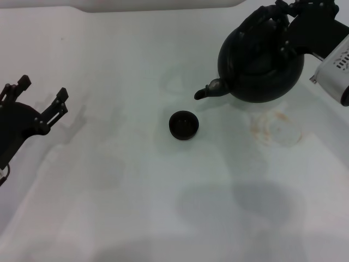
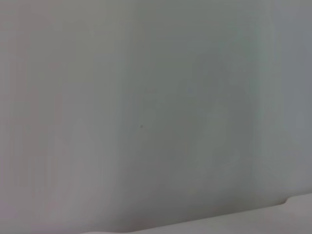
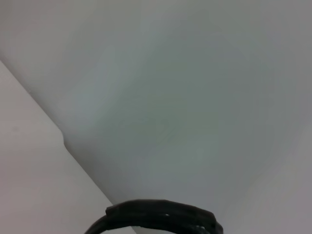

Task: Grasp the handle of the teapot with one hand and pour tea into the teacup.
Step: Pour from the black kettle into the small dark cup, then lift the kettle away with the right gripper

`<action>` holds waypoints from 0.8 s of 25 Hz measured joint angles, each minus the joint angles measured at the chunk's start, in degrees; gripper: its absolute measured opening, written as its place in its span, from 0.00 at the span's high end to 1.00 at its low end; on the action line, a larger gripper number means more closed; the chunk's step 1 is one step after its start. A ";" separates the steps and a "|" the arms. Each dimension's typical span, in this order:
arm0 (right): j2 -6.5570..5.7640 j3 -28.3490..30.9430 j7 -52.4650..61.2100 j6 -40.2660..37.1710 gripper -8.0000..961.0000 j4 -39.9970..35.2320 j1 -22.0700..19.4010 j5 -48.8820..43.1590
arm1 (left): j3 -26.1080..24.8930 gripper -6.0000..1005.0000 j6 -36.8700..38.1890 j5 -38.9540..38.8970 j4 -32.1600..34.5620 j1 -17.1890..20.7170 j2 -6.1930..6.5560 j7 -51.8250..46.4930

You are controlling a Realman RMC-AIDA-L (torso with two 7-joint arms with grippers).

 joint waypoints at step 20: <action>0.06 -2.72 -0.18 -1.60 0.87 0.10 -0.18 -2.93 | -0.82 0.13 0.63 -0.13 0.00 -0.69 0.04 -0.01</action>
